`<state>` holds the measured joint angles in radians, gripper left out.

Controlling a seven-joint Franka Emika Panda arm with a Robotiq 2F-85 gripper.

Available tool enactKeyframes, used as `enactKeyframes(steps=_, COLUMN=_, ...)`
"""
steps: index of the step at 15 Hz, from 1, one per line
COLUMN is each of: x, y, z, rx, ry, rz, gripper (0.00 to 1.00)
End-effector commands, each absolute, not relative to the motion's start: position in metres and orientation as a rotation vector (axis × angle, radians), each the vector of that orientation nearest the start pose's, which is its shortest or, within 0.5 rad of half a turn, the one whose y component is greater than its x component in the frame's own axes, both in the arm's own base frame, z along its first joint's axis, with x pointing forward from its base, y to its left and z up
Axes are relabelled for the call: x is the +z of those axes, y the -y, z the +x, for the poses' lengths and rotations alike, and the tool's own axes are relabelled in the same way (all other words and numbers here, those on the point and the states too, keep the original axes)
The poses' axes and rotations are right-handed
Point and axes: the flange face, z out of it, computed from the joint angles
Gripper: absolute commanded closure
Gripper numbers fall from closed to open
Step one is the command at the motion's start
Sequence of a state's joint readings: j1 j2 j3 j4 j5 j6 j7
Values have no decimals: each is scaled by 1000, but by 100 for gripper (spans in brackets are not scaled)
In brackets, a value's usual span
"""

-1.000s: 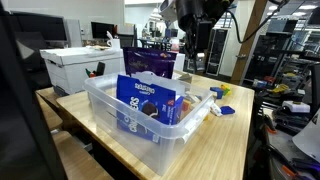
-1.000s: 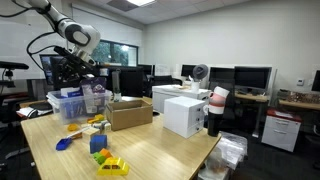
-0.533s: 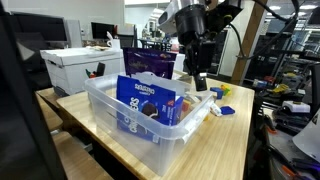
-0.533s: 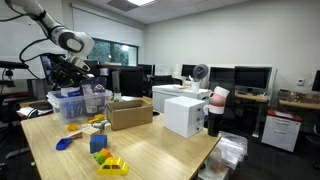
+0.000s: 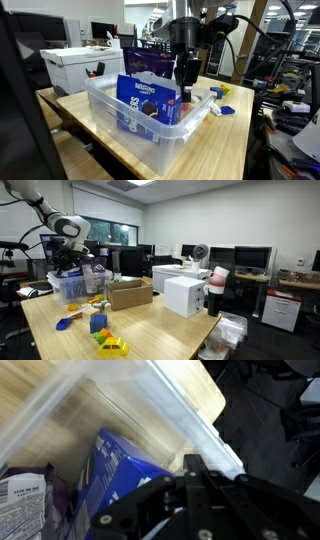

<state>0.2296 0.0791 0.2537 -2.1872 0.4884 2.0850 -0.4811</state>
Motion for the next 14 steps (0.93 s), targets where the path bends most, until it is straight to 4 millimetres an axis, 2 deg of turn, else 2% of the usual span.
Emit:
enactKeyframes(steps=1, x=335, y=-269, z=452, rx=228, ry=916, rz=-2566, gripper=98)
enactKeyframes(steps=10, x=326, y=-287, z=452, rx=200, ry=947, rz=-2540, gripper=98)
enactKeyframes(steps=14, x=329, y=-295, z=460, rx=111, ry=944, rz=-2539, gripper=98)
